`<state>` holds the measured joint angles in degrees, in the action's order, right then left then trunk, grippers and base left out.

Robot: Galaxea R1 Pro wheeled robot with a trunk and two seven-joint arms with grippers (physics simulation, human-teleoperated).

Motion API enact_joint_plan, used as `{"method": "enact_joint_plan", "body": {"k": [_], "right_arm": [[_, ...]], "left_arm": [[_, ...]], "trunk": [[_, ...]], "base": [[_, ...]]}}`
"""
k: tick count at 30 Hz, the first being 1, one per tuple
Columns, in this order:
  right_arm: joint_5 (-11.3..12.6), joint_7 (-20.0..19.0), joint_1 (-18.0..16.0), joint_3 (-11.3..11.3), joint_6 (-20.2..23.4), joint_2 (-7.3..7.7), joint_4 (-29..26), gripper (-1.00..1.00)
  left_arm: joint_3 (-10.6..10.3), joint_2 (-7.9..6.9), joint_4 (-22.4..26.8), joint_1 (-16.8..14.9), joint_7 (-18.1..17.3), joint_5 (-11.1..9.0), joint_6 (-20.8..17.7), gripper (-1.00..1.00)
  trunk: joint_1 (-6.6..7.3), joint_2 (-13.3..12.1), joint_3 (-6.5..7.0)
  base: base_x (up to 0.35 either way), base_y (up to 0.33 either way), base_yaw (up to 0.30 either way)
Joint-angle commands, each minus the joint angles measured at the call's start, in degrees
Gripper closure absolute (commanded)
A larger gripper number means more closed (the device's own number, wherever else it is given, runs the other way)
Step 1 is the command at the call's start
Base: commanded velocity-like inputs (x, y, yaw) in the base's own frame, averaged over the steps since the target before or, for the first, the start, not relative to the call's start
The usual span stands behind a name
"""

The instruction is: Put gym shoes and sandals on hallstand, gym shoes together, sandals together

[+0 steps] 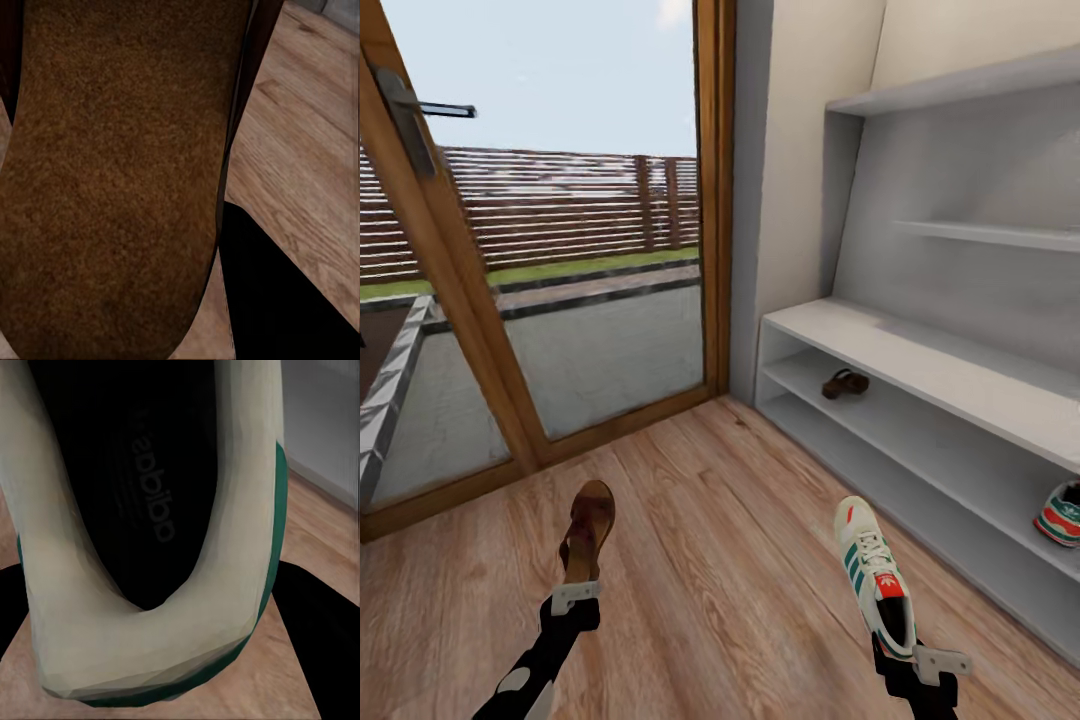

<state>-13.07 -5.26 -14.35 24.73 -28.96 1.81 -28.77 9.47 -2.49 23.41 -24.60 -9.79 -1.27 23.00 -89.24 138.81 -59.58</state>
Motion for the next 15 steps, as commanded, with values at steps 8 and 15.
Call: {"method": "enact_joint_plan", "body": {"k": [8,15], "right_arm": [[-0.29,-0.54,-0.07,0.46,-0.22,-0.05,0.03,1.00],[-0.29,-0.54,-0.07,0.45,-0.22,-0.05,0.03,1.00]], "left_arm": [[0.38,0.03,-0.01,-0.02,-0.54,0.04,0.12,1.00],[0.38,0.03,0.04,-0.02,-0.49,0.04,0.08,1.00]], "trunk": [[-0.02,0.02,-0.05],[-0.02,0.02,-0.05]], "base": [[0.289,0.157,-0.264],[0.182,0.207,-0.264]]}}
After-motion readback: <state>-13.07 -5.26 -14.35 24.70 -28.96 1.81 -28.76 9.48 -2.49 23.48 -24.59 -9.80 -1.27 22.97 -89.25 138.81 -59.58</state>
